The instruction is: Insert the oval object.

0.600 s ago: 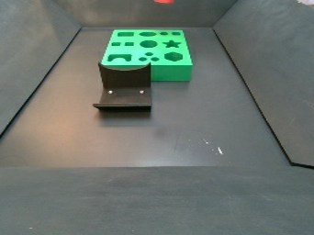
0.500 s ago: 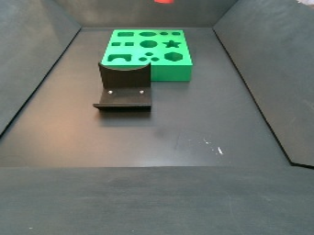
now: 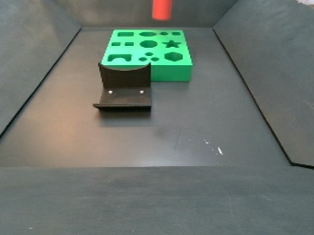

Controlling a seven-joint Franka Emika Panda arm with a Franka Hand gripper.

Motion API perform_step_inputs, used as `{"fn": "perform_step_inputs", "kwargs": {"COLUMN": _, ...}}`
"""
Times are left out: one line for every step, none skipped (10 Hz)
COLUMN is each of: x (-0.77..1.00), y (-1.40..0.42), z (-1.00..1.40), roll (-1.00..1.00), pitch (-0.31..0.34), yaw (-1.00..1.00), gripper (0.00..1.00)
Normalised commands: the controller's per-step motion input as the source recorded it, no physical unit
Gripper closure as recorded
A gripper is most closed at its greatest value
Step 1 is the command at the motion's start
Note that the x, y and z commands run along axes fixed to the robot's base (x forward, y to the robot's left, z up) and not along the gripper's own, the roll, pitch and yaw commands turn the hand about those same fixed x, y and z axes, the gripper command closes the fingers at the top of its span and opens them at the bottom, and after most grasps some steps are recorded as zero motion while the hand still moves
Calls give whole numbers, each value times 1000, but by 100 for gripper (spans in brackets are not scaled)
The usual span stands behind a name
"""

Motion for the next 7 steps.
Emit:
{"fn": "perform_step_inputs", "kwargs": {"x": 200, "y": -166, "z": -414, "roll": -20, "pitch": 0, "yaw": 251, "gripper": 100}}
{"fn": "perform_step_inputs", "kwargs": {"x": 400, "y": -43, "z": -323, "roll": 39, "pitch": 61, "yaw": 146, "gripper": 100}}
{"fn": "perform_step_inputs", "kwargs": {"x": 497, "y": 0, "z": -303, "roll": 129, "pitch": 104, "yaw": 140, "gripper": 100}}
{"fn": "perform_step_inputs", "kwargs": {"x": 580, "y": 0, "z": -240, "roll": 233, "pitch": 154, "yaw": 131, "gripper": 100}}
{"fn": "perform_step_inputs", "kwargs": {"x": 826, "y": 0, "z": -223, "roll": 256, "pitch": 230, "yaw": 0, "gripper": 100}}
{"fn": "perform_step_inputs", "kwargs": {"x": 880, "y": 0, "z": -209, "roll": 271, "pitch": 253, "yaw": 17, "gripper": 100}}
{"fn": "perform_step_inputs", "kwargs": {"x": 903, "y": 0, "z": -220, "roll": 253, "pitch": 257, "yaw": 40, "gripper": 100}}
